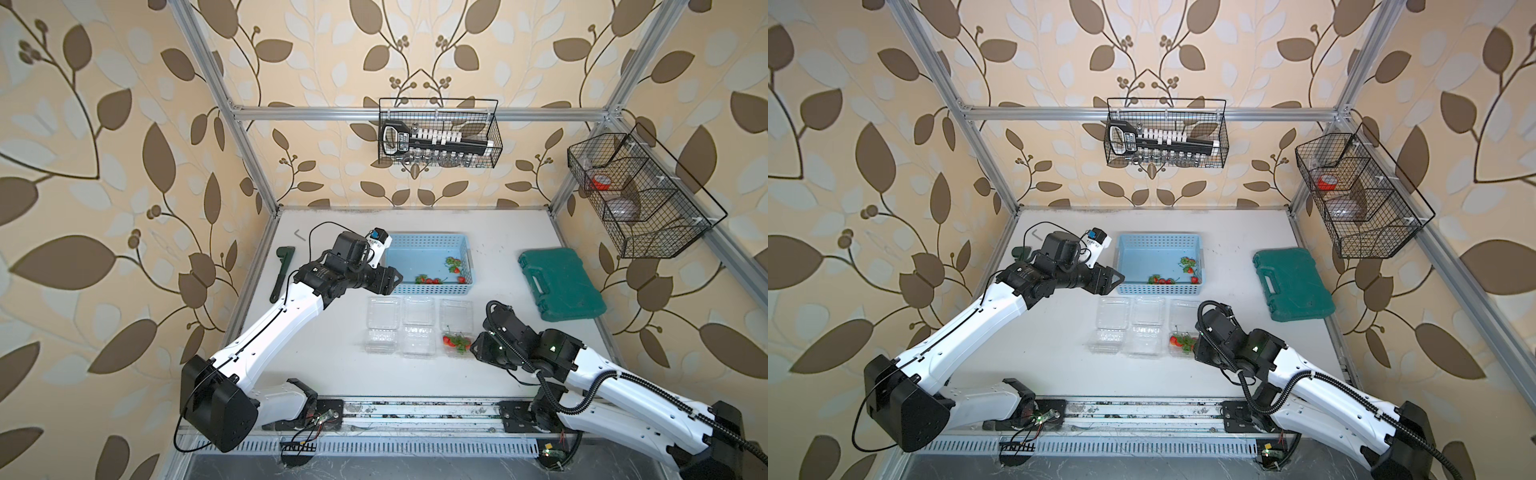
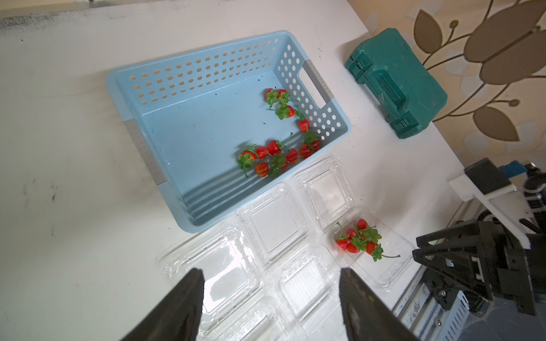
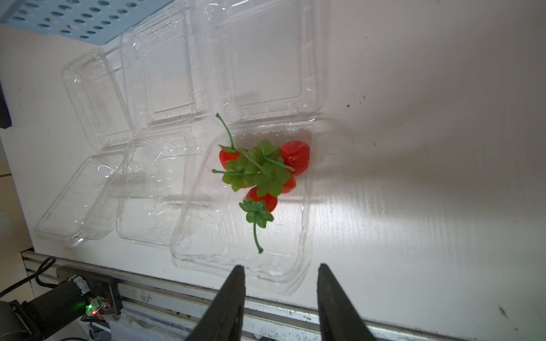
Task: Pack strawberries into containers
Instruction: Move the packing box to the center of the board.
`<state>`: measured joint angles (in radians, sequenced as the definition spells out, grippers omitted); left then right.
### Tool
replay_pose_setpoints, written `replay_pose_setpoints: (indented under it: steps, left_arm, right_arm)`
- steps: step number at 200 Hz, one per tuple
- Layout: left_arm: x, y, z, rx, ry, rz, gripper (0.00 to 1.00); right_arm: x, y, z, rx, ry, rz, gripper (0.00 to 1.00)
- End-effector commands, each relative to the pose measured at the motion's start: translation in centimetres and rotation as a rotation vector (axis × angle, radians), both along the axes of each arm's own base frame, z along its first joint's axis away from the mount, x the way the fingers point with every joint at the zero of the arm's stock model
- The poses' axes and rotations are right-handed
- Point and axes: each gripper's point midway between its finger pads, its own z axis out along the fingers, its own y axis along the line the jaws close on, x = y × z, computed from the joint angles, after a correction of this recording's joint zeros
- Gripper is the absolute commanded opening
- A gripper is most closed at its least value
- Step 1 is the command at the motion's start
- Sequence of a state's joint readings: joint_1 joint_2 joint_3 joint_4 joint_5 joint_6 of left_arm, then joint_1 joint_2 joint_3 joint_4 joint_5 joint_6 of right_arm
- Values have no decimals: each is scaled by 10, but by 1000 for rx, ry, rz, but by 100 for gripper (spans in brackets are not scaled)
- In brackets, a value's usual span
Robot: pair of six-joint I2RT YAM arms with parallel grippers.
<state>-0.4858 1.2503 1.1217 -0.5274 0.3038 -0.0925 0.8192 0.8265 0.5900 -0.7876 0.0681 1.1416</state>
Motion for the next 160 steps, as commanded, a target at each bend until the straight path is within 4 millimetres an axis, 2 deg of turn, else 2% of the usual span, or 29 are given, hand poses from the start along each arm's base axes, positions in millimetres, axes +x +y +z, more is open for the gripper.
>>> replay_pose_setpoints:
  steps: [1, 19, 67, 111, 160]
  left_arm:
    - [-3, -4, 3, -15, -15, -12, 74]
    - [-3, -4, 4, -15, -18, -12, 74]
    - [-3, -4, 2, -13, -17, -14, 74]
    - [-3, -3, 0, -10, -13, -13, 74]
    - [-5, -3, 1, -15, -13, -14, 74]
  right_arm:
    - [0, 1, -4, 92, 41, -111, 41]
    - [2, 0, -8, 128, 51, -134, 41]
    - [-3, -3, -25, 79, 102, -113, 39]
    - [-9, -11, -40, 44, 123, -119, 24]
    - [-11, -20, -54, 0, 131, -130, 14]
